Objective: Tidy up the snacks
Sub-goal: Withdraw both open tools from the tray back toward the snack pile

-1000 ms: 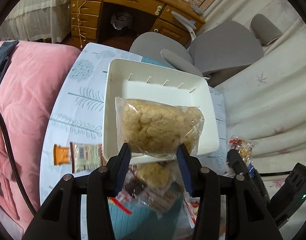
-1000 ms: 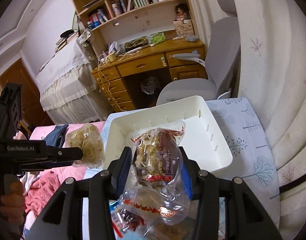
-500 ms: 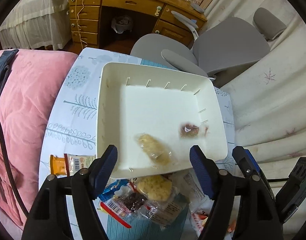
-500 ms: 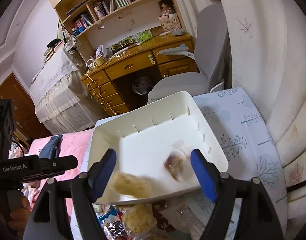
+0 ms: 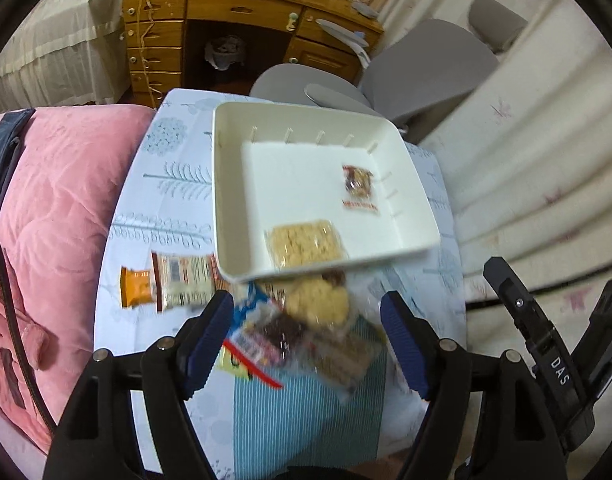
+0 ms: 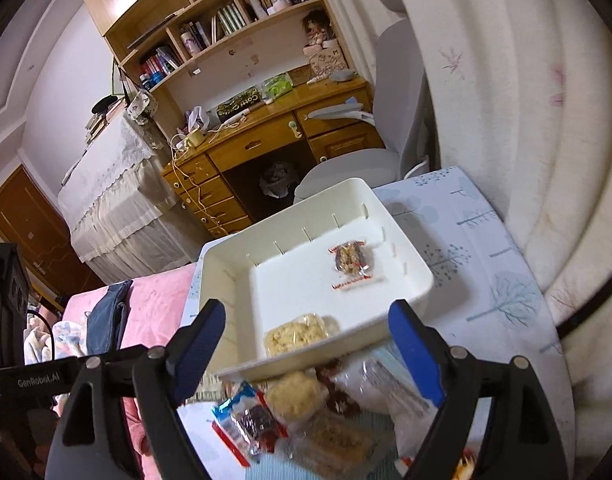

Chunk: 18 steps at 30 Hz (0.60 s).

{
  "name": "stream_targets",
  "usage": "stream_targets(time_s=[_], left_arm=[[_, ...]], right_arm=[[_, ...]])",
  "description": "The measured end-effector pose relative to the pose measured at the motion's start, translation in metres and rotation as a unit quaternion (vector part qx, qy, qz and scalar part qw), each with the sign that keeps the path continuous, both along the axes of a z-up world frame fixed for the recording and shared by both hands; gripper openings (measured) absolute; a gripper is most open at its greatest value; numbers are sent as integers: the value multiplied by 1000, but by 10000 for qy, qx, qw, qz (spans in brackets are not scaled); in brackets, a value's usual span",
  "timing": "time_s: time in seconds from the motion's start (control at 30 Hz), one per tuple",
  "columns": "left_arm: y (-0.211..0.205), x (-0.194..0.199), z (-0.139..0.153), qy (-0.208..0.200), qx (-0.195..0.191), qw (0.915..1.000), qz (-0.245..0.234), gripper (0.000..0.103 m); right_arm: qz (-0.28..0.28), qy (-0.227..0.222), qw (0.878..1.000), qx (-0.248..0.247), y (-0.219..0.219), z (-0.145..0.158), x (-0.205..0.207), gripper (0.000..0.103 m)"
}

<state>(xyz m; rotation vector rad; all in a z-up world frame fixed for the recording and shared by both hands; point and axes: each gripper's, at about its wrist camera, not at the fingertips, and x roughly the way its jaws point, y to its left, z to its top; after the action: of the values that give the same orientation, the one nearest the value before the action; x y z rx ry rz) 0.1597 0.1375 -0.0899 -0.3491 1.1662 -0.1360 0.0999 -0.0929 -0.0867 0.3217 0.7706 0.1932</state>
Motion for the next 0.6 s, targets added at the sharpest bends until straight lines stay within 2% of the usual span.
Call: stream_targets(time_s=[0.3,0.6], left_arm=[[-8,-62,-5,8,-53,9990,-439,78],[-23,-92,-18,107,119,9968,-787,83]], right_arm=[[-294,74,9995,24,-7,-4,-66,86],[-639,483,9964,283,-22,-29,-111,87]])
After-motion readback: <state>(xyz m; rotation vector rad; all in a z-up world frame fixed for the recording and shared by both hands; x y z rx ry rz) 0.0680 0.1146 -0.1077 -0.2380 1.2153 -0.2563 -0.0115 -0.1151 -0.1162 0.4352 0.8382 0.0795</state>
